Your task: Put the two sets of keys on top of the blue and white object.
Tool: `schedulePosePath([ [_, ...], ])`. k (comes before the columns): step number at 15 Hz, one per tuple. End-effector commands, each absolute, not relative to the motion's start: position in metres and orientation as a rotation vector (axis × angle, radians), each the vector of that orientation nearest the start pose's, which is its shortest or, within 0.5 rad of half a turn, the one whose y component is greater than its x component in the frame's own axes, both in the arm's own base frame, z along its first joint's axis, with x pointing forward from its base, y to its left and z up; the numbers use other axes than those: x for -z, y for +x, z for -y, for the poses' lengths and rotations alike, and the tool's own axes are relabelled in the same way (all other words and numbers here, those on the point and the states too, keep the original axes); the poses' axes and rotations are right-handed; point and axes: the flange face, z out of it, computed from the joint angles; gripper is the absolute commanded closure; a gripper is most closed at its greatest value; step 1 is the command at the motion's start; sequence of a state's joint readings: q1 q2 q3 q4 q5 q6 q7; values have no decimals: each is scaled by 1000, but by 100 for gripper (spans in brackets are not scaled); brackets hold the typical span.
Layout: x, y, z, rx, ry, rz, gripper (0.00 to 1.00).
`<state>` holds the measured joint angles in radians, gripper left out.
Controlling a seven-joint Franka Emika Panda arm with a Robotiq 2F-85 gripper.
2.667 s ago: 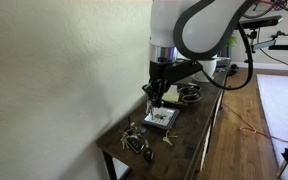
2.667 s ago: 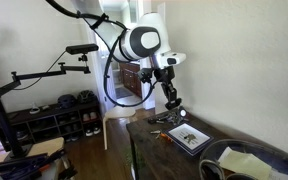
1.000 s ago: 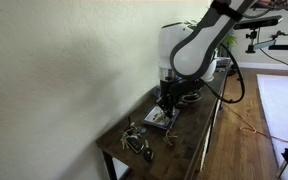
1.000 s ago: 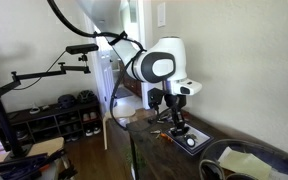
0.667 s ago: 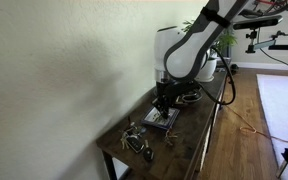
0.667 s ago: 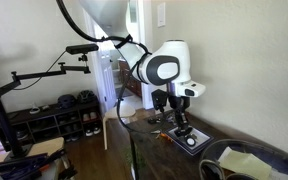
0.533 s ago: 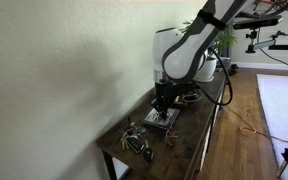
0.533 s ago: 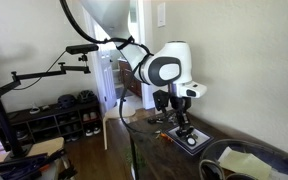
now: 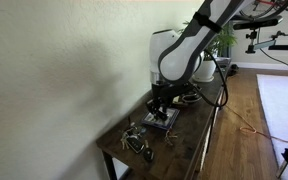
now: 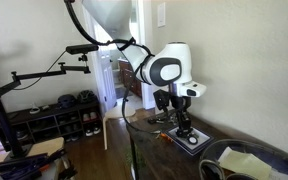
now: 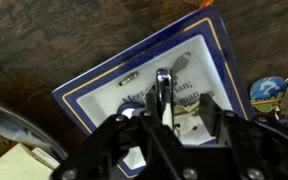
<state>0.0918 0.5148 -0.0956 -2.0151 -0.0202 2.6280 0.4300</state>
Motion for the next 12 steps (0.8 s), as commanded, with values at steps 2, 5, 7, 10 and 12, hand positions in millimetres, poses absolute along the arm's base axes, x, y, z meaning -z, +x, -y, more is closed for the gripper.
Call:
schedulePosePath([
  [2,-215,607,-7,173,-3114,-599,14],
  [5,-230,603,-16,185,-3142,-561,0],
  [7,-242,600,-26,198,-3149,-528,0],
  [10,-262,595,-42,209,-3172,-483,0],
  [12,-272,592,-53,202,-3188,-454,0],
])
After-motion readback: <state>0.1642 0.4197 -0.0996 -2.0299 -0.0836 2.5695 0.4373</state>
